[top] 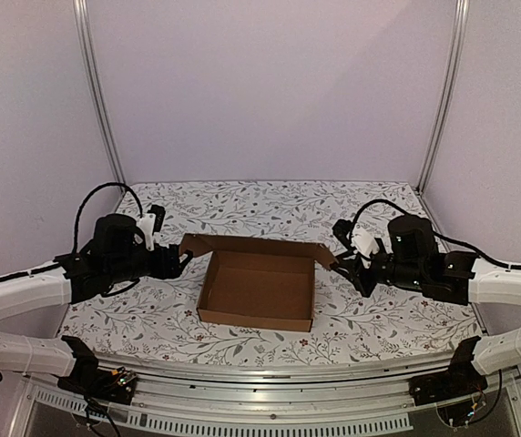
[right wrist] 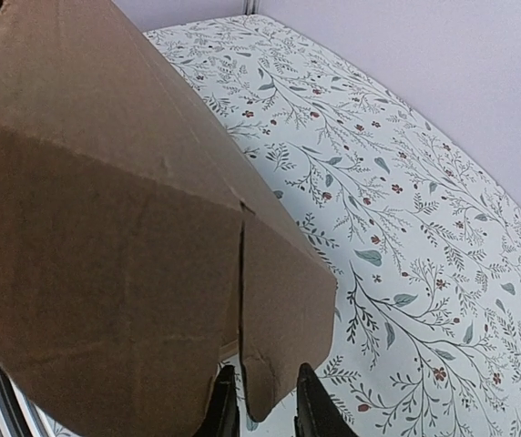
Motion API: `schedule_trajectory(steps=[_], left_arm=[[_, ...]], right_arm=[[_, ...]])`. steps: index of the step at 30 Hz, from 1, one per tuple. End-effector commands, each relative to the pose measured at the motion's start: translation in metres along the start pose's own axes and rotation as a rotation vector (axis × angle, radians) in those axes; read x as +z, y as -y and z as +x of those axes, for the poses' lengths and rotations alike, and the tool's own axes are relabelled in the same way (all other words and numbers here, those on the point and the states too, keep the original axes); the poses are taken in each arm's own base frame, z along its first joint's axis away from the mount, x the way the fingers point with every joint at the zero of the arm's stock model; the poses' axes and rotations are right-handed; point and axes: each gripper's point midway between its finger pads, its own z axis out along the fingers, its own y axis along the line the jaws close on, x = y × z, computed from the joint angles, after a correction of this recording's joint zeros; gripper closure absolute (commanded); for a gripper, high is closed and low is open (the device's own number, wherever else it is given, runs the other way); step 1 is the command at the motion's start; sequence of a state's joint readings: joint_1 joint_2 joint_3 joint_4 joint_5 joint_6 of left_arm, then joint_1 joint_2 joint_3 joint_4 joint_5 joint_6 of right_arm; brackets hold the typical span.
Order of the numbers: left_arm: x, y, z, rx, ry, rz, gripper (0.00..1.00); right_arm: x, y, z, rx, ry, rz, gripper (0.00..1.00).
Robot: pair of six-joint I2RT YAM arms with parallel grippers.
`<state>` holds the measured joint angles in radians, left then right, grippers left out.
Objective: Fold the paper box
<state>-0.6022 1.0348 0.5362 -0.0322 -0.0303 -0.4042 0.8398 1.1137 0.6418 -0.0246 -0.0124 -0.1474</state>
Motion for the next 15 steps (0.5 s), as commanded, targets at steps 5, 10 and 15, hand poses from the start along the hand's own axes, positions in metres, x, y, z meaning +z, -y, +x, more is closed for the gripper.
schedule_trajectory(steps=[5, 10, 15], left_arm=[[-0.0002, 0.0033, -0.0008, 0.001, -0.013, 0.006, 0.26], [-0.0015, 0.0032, -0.0006, 0.002, -0.018, 0.004, 0.26], [-0.0044, 0.0023, 0.0029, -0.001, -0.033, 0.002, 0.25]], right_arm=[[-0.0017, -0.0005, -0.0003, -0.004, 0.013, 0.004, 0.99], [-0.0049, -0.0003, -0.0022, -0.004, 0.024, 0.006, 1.00], [-0.0089, 0.0044, -0.0050, -0.011, 0.033, 0.033, 1.00]])
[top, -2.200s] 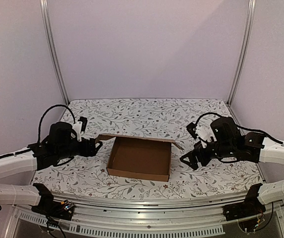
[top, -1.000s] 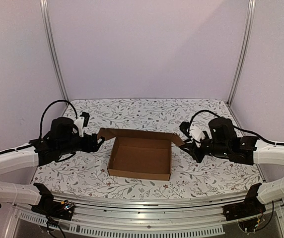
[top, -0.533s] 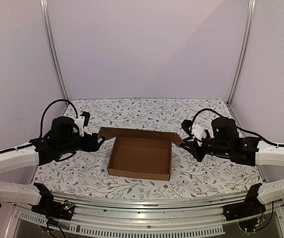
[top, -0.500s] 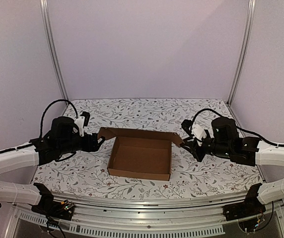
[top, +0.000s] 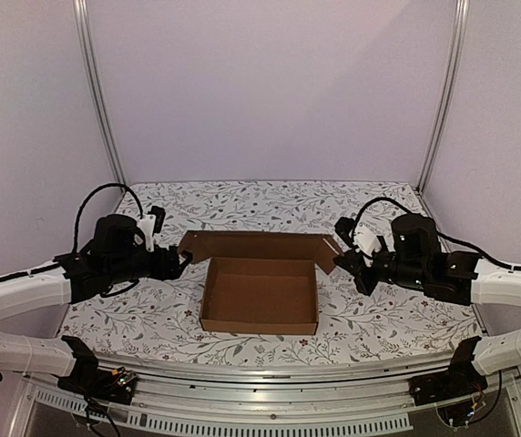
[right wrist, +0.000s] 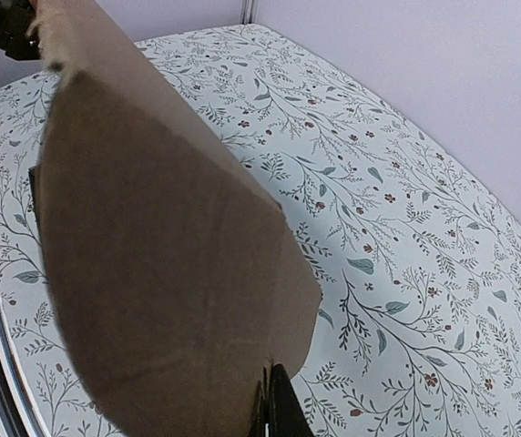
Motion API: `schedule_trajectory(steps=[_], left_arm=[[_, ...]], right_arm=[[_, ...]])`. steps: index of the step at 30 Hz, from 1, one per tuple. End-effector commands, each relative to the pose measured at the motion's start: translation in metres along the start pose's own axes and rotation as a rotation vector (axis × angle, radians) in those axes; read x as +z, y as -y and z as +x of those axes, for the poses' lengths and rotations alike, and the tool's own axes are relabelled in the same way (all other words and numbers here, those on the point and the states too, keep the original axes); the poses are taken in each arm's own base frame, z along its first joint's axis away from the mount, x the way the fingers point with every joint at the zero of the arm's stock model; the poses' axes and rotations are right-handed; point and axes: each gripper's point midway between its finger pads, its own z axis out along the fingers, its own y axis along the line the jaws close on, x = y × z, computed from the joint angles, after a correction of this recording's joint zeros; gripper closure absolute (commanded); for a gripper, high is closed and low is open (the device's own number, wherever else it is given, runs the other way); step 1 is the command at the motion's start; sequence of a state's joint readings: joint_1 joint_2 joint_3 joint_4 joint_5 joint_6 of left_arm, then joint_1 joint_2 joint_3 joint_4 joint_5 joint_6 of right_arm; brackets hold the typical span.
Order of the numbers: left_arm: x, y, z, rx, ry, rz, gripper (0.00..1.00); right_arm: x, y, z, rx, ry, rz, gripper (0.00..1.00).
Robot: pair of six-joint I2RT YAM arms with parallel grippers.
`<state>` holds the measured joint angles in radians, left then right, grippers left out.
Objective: Fold the paper box
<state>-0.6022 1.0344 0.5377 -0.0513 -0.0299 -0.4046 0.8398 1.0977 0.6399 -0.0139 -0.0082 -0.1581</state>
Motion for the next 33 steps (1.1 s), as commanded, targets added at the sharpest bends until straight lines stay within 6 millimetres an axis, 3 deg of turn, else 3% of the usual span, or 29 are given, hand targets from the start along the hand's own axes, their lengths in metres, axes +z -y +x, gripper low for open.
schedule_trajectory(steps=[1, 8, 15, 21, 26, 33], left_arm=[[-0.005, 0.003, 0.001, -0.002, -0.023, 0.007, 0.25], [-0.017, -0.002, 0.009, -0.004, -0.008, 0.000, 0.25], [-0.026, 0.018, 0.003, 0.050, 0.048, 0.122, 0.27], [-0.028, 0.022, -0.004, 0.080, 0.131, 0.151, 0.30], [-0.032, 0.034, -0.007, 0.155, 0.186, 0.222, 0.43], [-0.034, 0.041, -0.006, 0.245, 0.244, 0.271, 0.51]], right_arm=[[-0.006, 0.004, 0.001, -0.002, 0.006, 0.033, 1.00], [-0.009, 0.002, -0.003, -0.025, -0.014, 0.013, 1.00], [-0.011, -0.004, -0.007, -0.007, -0.016, -0.028, 1.00], [-0.018, -0.012, -0.010, 0.021, -0.010, -0.075, 1.00], [-0.019, -0.014, -0.006, 0.036, -0.030, -0.086, 1.00], [-0.020, -0.016, -0.007, 0.051, -0.034, -0.096, 1.00]])
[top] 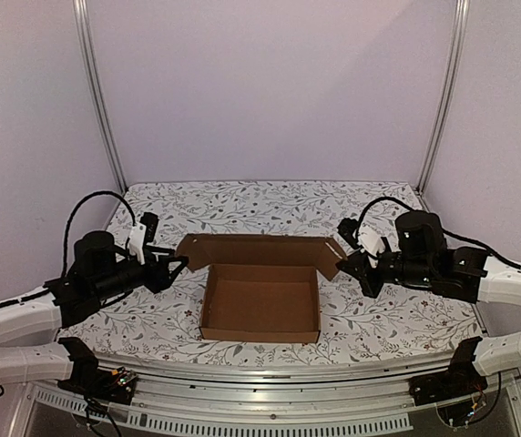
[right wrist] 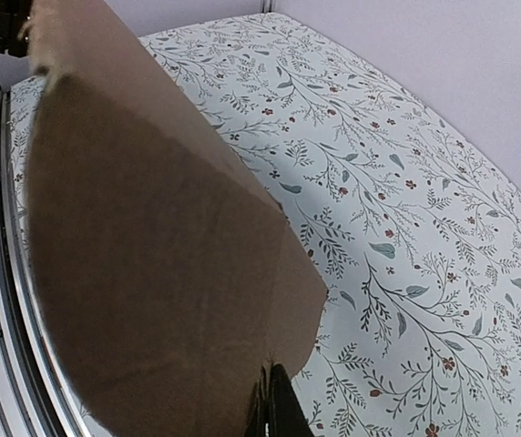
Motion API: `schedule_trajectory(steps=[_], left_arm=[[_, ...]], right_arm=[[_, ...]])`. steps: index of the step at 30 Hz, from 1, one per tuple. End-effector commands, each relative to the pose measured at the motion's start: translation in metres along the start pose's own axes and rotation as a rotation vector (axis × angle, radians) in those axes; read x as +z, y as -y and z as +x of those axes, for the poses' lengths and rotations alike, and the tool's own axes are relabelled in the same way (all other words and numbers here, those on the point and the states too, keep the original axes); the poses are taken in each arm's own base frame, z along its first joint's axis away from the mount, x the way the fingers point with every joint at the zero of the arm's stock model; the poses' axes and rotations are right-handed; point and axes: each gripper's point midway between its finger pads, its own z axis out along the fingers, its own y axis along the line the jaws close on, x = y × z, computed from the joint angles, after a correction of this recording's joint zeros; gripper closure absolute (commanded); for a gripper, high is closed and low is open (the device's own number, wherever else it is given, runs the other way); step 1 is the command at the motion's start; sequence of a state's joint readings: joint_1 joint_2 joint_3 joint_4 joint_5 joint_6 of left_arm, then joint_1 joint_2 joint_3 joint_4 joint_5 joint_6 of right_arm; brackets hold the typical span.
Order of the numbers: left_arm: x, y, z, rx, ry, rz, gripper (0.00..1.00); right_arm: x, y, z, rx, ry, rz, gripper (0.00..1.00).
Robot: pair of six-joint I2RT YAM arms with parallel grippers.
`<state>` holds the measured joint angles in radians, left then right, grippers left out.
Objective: Fold the paper box
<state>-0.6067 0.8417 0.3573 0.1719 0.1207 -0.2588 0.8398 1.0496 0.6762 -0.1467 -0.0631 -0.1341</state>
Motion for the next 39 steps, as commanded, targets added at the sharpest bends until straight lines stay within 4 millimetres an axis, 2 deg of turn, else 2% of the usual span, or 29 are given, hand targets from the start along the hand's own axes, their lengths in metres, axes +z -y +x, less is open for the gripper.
schedule_trajectory(steps=[1, 7, 14, 19, 22, 28, 34, 39], left_arm=[[-0.001, 0.013, -0.006, 0.095, 0.065, 0.070, 0.53], [-0.002, 0.017, -0.009, 0.118, 0.084, 0.091, 0.69], [-0.006, 0.020, -0.014, 0.118, 0.115, 0.107, 0.75], [-0.004, 0.021, -0.010, 0.118, 0.097, 0.112, 0.93], [-0.001, 0.023, -0.011, 0.112, 0.085, 0.124, 1.00], [0.005, 0.026, -0.015, 0.071, 0.050, 0.133, 1.00], [0.009, 0.029, -0.020, 0.011, 0.029, 0.141, 1.00], [0.014, 0.030, -0.018, -0.064, 0.000, 0.147, 1.00]], right_arm=[[-0.007, -0.007, -0.007, 0.025, 0.005, -0.036, 1.00], [-0.008, -0.007, -0.007, 0.028, 0.003, -0.038, 1.00], [-0.007, -0.007, -0.006, 0.034, -0.005, -0.039, 1.00], [-0.005, -0.006, -0.008, 0.047, -0.007, -0.035, 1.00], [-0.002, -0.007, -0.008, 0.055, -0.014, -0.041, 1.00], [0.002, -0.007, -0.014, 0.075, -0.012, -0.048, 1.00], [0.005, -0.005, -0.028, 0.184, 0.007, -0.047, 1.00], [0.013, -0.015, -0.038, 0.222, 0.004, -0.047, 1.00]])
